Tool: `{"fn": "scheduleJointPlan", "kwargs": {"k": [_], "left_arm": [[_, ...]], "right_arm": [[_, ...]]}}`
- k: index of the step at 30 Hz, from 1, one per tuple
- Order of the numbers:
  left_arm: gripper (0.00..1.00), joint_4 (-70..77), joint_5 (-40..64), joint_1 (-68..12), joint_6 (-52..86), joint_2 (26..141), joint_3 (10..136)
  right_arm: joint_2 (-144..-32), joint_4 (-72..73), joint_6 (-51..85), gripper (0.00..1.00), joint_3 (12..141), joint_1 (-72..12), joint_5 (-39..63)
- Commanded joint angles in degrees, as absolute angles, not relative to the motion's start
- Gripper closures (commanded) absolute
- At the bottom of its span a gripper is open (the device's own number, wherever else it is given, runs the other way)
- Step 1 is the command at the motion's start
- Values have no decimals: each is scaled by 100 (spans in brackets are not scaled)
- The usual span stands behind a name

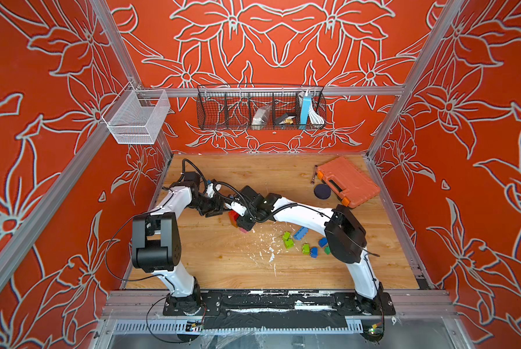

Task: Assemble the letter h with lego
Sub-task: Assemble the lego brick with the lego brick.

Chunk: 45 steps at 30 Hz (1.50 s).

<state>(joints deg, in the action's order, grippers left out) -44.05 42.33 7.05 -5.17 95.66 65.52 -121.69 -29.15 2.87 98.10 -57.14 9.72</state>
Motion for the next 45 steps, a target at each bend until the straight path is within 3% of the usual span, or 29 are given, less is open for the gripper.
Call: {"fn": "scheduleJointPlan", "kwargs": {"k": [1,45], "left_arm": [[32,-4557,4291,680,-676,9635,6504],[34,-5017,4174,468,-1485,9724,6419]], "right_arm": [[-12318,-2940,268,58,9765,-5687,1046],[-12282,-2978,98,76,9223,-5608,1160]]}}
